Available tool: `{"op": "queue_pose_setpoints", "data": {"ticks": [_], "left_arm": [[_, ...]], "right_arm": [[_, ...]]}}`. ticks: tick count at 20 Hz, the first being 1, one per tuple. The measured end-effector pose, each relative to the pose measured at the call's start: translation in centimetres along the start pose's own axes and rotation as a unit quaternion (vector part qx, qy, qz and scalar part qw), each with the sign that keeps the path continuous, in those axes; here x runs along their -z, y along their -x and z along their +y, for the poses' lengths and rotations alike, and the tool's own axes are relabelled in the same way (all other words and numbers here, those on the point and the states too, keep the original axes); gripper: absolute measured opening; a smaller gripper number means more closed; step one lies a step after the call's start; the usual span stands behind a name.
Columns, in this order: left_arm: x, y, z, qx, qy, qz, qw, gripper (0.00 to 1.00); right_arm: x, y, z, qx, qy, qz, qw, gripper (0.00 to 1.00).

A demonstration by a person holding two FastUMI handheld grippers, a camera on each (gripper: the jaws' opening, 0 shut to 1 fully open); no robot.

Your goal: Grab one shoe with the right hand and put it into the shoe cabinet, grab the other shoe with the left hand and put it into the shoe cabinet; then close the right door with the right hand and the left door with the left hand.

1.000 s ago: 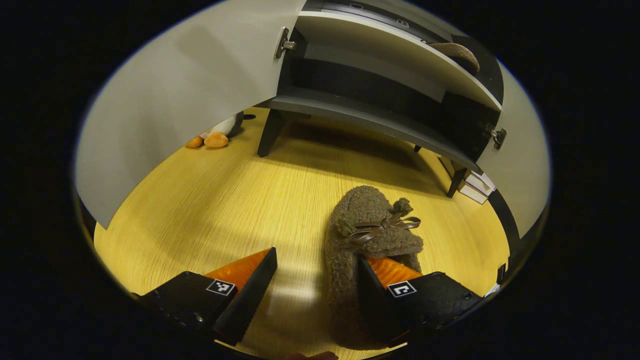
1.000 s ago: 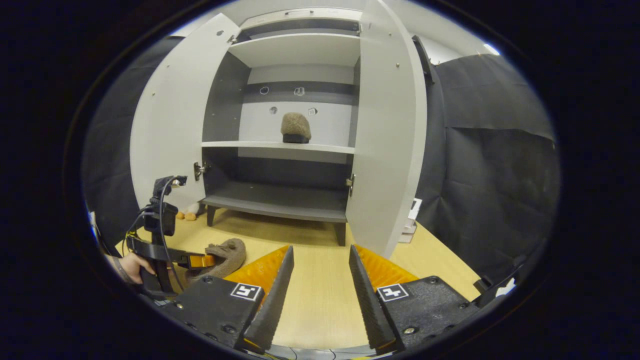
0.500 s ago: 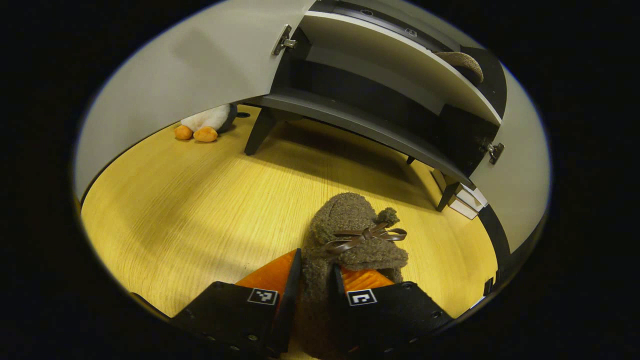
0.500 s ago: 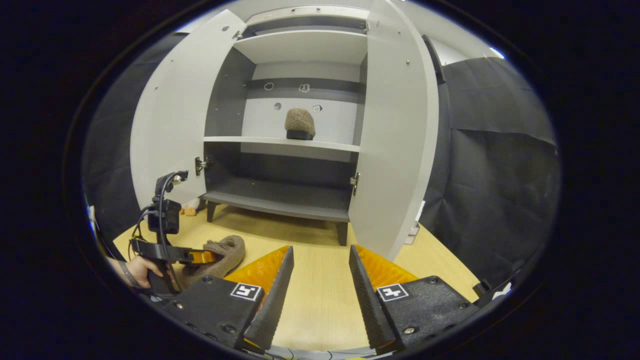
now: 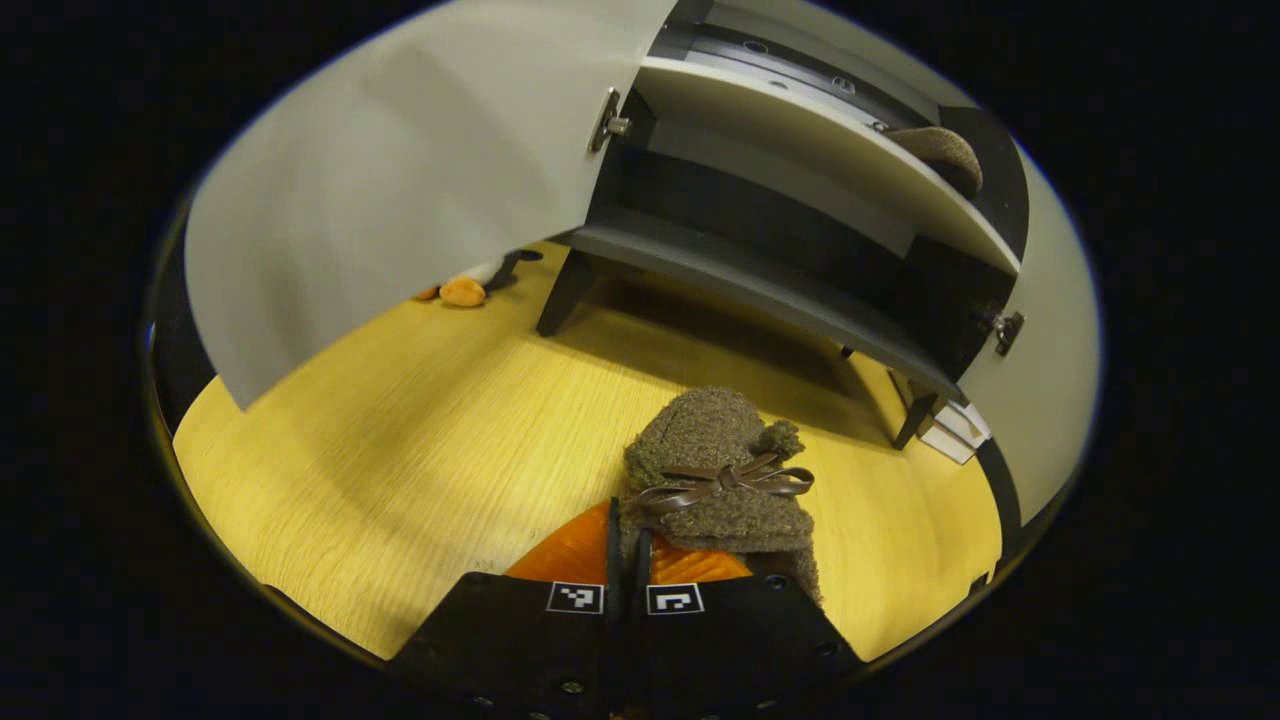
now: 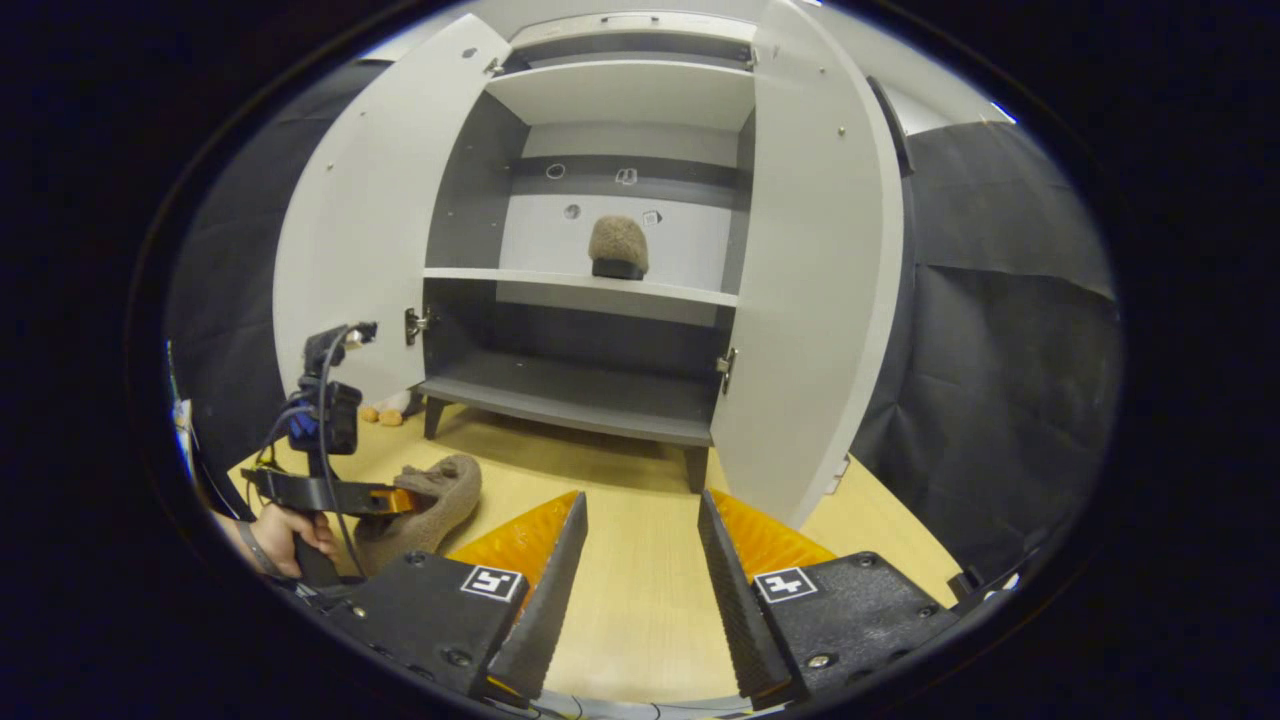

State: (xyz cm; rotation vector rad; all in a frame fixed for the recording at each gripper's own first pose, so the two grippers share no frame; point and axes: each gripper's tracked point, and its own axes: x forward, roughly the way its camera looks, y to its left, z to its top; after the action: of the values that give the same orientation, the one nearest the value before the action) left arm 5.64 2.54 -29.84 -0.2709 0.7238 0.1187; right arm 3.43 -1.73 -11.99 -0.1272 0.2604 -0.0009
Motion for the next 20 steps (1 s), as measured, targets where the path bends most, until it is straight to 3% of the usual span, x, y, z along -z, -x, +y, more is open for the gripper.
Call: {"op": "queue_pose_setpoints", "data": {"ticks": [6,10,12,15,20], "left_arm": [[-13.5,7.8,-7.6,0.055,-0.049,-0.117,0.99,0.01],[-25.6,8.7,-12.9,0.099,-0.043,-0.192,0.975,0.01],[-31.7,6.7,-14.5,0.096,-0.044,-0.201,0.974,0.01],[-38.5,1.4,-16.1,0.102,-0.004,-0.165,0.981,0.01],[-45.0,-9.4,-14.9,0.02,-0.003,-0.121,0.992,0.01]], "right_arm": [[0.0,-0.3,1.3,-0.019,-0.009,-0.003,1.0,0.7],[-1.2,0.4,1.5,-0.023,-0.005,-0.02,1.0,0.7],[-1.4,0.7,1.2,-0.022,-0.007,-0.024,0.999,0.7],[-1.3,1.3,0.6,-0.015,-0.011,-0.026,0.999,0.71],[-0.5,2.0,0.0,-0.006,-0.011,-0.018,1.0,0.71]]}}
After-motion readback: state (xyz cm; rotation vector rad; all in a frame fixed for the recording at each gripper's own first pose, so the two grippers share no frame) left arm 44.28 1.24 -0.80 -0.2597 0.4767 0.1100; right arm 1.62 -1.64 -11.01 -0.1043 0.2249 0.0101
